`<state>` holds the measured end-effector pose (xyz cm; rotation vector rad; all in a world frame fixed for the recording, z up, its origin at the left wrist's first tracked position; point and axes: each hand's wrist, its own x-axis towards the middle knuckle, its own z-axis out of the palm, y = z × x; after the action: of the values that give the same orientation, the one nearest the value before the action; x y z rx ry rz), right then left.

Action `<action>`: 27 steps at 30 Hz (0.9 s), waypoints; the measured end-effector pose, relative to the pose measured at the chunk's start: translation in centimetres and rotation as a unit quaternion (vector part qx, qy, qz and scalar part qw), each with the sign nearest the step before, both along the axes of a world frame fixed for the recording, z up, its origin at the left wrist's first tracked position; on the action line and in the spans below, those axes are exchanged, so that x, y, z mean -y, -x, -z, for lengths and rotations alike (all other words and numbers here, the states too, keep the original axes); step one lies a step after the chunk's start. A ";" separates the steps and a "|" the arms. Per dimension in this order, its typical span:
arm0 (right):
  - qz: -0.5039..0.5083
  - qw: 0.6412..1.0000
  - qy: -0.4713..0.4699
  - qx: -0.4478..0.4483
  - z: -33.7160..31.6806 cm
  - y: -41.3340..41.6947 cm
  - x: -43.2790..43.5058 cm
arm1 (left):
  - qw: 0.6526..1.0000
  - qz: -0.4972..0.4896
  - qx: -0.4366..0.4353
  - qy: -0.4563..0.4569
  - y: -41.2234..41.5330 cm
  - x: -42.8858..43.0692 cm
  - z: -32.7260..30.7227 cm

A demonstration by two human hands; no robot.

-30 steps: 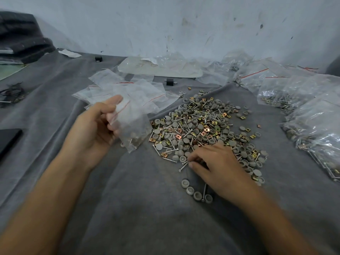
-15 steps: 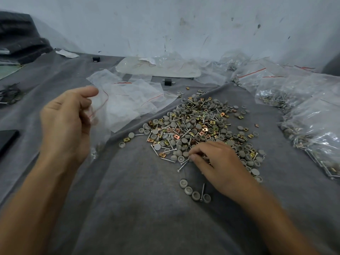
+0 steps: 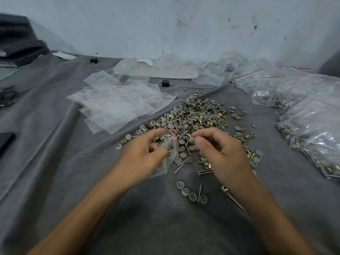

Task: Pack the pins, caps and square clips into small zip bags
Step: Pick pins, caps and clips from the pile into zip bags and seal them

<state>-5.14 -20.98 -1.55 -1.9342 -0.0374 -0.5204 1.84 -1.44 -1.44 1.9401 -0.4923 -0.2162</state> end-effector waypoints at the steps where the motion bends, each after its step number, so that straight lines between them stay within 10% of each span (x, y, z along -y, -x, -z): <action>1: -0.017 1.000 -0.020 -0.001 -0.1 0.0 -0.3 | 1.000 0.010 0.001 -0.009 0.1 0.1 0.1; 19: -0.058 0.997 0.045 -0.032 0.0 0.2 -0.9 | 0.998 -0.025 -0.011 0.048 -0.1 -0.4 -0.4; 27: -0.175 0.936 0.209 -0.222 -0.6 1.7 0.0 | 0.994 -0.071 -0.016 0.078 -0.2 -0.9 -1.1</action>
<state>-6.81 -21.02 -0.95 -2.3524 -0.2127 0.1863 2.08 -0.55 -0.30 1.8075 -0.3379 -0.1148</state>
